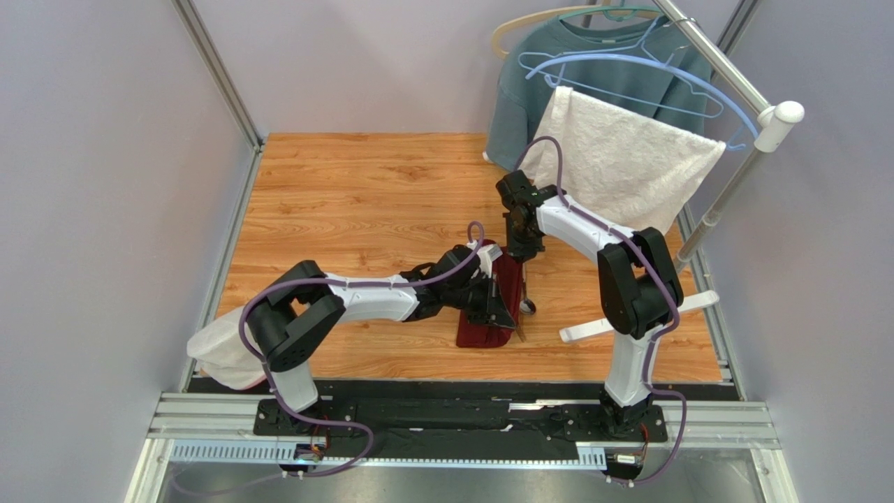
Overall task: Fold the napkin into a case and place the utensils inside
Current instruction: Fold the 2/3-rectangle-folded napkin at the center of the board.
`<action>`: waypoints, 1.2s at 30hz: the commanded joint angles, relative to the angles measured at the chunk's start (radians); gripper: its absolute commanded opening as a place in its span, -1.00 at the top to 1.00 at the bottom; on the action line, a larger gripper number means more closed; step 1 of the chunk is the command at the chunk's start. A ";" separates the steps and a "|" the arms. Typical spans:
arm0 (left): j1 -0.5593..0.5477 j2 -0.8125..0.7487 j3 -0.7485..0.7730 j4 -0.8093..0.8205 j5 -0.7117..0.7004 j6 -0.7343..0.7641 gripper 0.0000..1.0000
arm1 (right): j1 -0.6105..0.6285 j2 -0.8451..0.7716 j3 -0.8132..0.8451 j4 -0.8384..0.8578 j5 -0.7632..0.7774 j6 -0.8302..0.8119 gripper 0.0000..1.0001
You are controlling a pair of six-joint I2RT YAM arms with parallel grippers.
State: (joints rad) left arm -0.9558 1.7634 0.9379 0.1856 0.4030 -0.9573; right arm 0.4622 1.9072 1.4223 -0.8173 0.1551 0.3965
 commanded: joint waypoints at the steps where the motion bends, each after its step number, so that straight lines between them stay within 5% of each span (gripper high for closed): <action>1: 0.006 -0.067 -0.071 0.048 -0.007 -0.023 1.00 | 0.004 -0.030 0.072 -0.017 0.063 -0.008 1.00; 15: 0.045 -0.213 -0.257 0.041 -0.167 0.006 1.00 | 0.101 0.094 0.289 -0.120 0.037 0.123 1.00; 30: 0.072 -0.216 -0.301 0.114 -0.092 0.026 1.00 | 0.121 0.161 0.333 -0.049 -0.077 0.182 1.00; 36: 0.078 -0.272 -0.252 0.023 -0.098 0.055 0.44 | 0.121 0.154 0.310 -0.039 -0.081 0.171 1.00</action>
State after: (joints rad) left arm -0.8783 1.5608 0.6312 0.2806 0.2634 -0.9466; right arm 0.5865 2.0800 1.7283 -0.9360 0.0769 0.5617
